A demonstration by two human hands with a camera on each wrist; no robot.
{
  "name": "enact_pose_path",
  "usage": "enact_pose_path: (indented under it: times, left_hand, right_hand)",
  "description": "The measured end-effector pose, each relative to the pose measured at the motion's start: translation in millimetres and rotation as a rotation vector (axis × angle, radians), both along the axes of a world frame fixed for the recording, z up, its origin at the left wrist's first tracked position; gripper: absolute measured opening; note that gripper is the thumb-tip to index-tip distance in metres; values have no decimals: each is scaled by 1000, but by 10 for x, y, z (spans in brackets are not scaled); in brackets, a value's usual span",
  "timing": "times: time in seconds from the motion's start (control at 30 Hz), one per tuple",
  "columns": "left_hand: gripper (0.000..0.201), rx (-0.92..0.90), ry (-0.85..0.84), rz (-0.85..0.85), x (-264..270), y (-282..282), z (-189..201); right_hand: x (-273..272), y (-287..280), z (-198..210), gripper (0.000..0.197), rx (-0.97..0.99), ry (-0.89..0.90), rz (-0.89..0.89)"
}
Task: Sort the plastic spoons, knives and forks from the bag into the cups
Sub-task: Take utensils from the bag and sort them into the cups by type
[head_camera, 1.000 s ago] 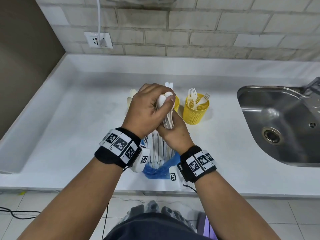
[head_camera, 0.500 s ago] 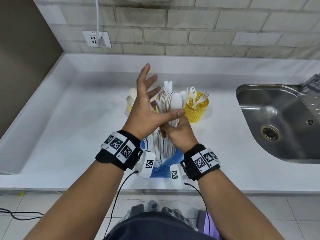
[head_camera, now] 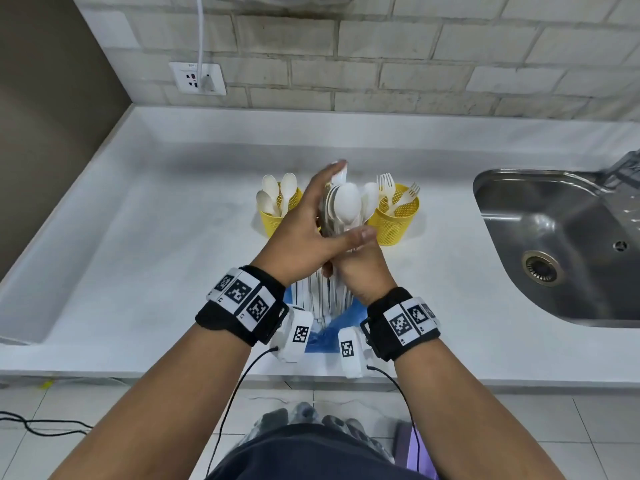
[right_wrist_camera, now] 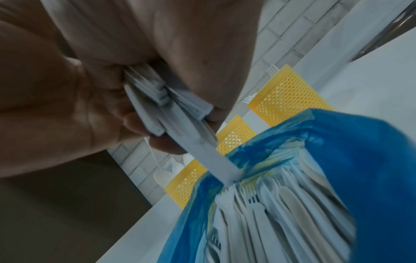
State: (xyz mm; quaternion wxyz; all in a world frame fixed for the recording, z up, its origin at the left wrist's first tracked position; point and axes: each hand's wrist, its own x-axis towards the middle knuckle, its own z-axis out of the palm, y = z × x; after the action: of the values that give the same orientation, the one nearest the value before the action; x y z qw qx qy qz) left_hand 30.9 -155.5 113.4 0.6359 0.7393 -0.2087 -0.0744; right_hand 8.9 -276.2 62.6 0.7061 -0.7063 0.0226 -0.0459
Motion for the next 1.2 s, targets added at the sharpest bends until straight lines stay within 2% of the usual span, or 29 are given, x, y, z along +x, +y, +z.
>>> enact_pose_path:
  times: [0.03, 0.1, 0.17, 0.27, 0.33, 0.47, 0.57, 0.6, 0.73, 0.87, 1.03, 1.1, 1.17, 1.2]
  left_hand:
    - [71, -88, 77, 25, -1, -9, -22]
    - [52, -320, 348, 179, -4, -35, -62]
    - [59, -510, 660, 276, 21, -23, -145]
    - [76, -542, 995, 199, 26, 26, -307]
    - [71, -624, 1103, 149, -15, 11, -317]
    - [46, -757, 1076, 128, -52, -56, -231]
    - [40, -786, 1052, 92, -59, -68, -211]
    - [37, -787, 1053, 91, -58, -56, -225]
    - [35, -739, 1051, 41, -24, -52, -301]
    - [28, -694, 1021, 46, -2, -55, -318]
    - [40, -695, 1031, 118, -1, -36, -316]
    - [55, -681, 1011, 110, -46, -39, -250]
    - [70, -632, 899, 101, -62, -48, -166]
    - [71, -614, 791, 96, -65, -47, -123]
  right_hand:
    - [2, -29, 24, 7, 17, 4, -20]
    - [19, -85, 81, 8, 40, -23, -72]
    - [45, -112, 212, 11, 69, -66, -123]
    - [73, -92, 429, 18, 146, -157, -156]
    - [79, -32, 491, 18, 191, -189, -126]
    - [3, 128, 367, 10, 235, -101, -80]
    - [-22, 185, 255, 50, 235, -56, -102]
    - [-18, 196, 241, 54, 233, -55, -111]
    - [-2, 201, 206, 47, 227, -59, -138]
    - [-22, 152, 162, 29, 262, -44, -119]
    - [-50, 161, 101, 41, 265, -12, -135]
    - [-57, 159, 137, 43, 262, -8, -190]
    - [-58, 115, 190, 35, 213, -51, -221]
    - [-60, 87, 212, 30, 183, -74, -219]
